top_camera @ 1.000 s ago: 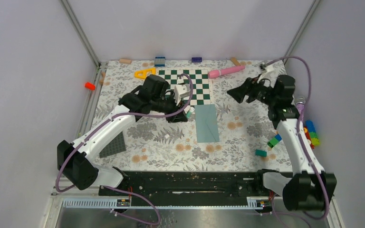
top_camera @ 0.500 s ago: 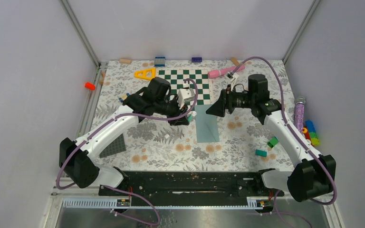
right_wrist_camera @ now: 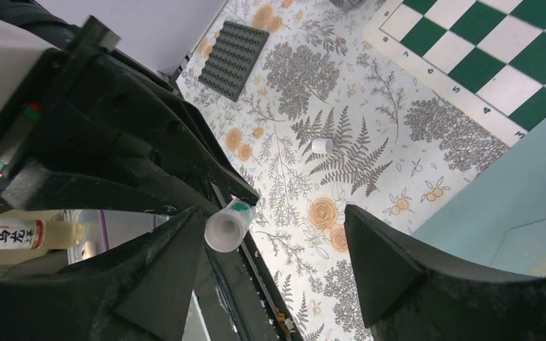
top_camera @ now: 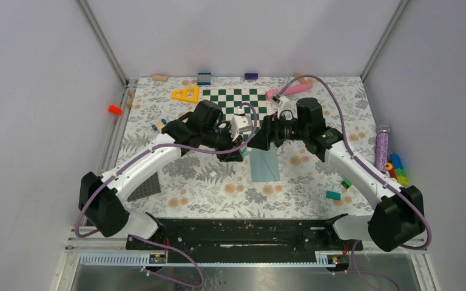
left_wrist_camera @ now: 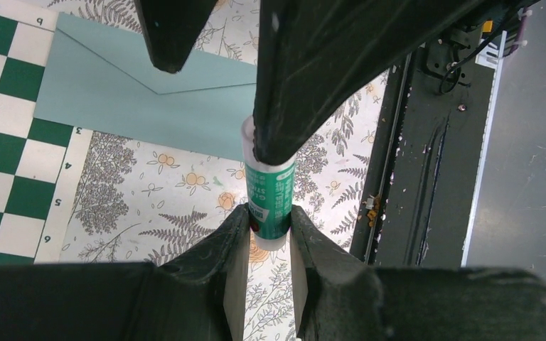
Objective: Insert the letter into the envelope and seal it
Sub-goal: Screw the solid glue.
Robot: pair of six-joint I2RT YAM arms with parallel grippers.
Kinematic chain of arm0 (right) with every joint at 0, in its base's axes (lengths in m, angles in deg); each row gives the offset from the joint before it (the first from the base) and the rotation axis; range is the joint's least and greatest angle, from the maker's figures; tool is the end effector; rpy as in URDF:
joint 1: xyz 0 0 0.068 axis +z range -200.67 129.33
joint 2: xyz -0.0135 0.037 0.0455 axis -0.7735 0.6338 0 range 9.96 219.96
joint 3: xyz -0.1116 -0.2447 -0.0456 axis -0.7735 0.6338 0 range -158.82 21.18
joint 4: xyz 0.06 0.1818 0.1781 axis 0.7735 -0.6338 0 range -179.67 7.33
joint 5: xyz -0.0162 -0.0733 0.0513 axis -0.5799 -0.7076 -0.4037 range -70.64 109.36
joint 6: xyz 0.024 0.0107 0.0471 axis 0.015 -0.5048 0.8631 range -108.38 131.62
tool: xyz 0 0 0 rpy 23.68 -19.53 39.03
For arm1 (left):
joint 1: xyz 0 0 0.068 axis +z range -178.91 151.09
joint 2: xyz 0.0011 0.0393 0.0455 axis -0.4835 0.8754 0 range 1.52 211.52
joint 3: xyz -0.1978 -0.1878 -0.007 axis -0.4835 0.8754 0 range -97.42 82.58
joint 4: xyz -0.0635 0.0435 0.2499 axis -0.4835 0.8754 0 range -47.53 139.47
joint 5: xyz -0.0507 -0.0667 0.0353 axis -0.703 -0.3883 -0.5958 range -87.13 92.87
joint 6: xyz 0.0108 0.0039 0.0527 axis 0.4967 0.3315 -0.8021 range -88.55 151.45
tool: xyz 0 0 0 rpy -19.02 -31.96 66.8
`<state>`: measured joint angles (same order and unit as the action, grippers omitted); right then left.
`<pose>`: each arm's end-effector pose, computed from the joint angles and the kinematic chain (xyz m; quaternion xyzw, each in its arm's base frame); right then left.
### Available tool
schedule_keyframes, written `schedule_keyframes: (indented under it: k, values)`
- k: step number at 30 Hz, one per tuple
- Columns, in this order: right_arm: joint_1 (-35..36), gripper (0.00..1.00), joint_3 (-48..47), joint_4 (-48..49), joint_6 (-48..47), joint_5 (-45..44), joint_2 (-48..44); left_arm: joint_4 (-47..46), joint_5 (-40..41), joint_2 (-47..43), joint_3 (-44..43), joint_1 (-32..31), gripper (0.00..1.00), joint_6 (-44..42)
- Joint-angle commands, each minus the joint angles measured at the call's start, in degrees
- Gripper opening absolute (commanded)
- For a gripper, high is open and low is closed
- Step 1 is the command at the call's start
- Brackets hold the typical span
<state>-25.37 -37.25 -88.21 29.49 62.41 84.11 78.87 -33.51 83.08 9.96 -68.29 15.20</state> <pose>0.2548 0.1474 0.3227 -0.2565 0.7528 0.4747 0.3769 0.2222 -0.2097 0.3229 0.5149 0.7219 -0.3553 0.2957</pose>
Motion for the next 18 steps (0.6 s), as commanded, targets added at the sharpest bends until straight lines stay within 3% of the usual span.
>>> schedule_keyframes:
  k: [1, 10, 18]
  values:
    - [2.0, 0.76, 0.8, 1.9, 0.6, -3.2, 1.4, -1.8, 0.6, -0.1, -1.2, -0.3, 0.0, -0.1]
    - [2.2, 0.57, 1.8, -1.1, -2.2, -4.2, 0.8, -2.3, 0.9, -0.1, -0.9, -0.3, 0.0, 0.0]
    - [2.1, 0.53, 3.6, -3.0, -4.6, -4.1, -1.5, -2.5, 0.8, -0.4, -0.8, -0.2, 0.0, 0.2]
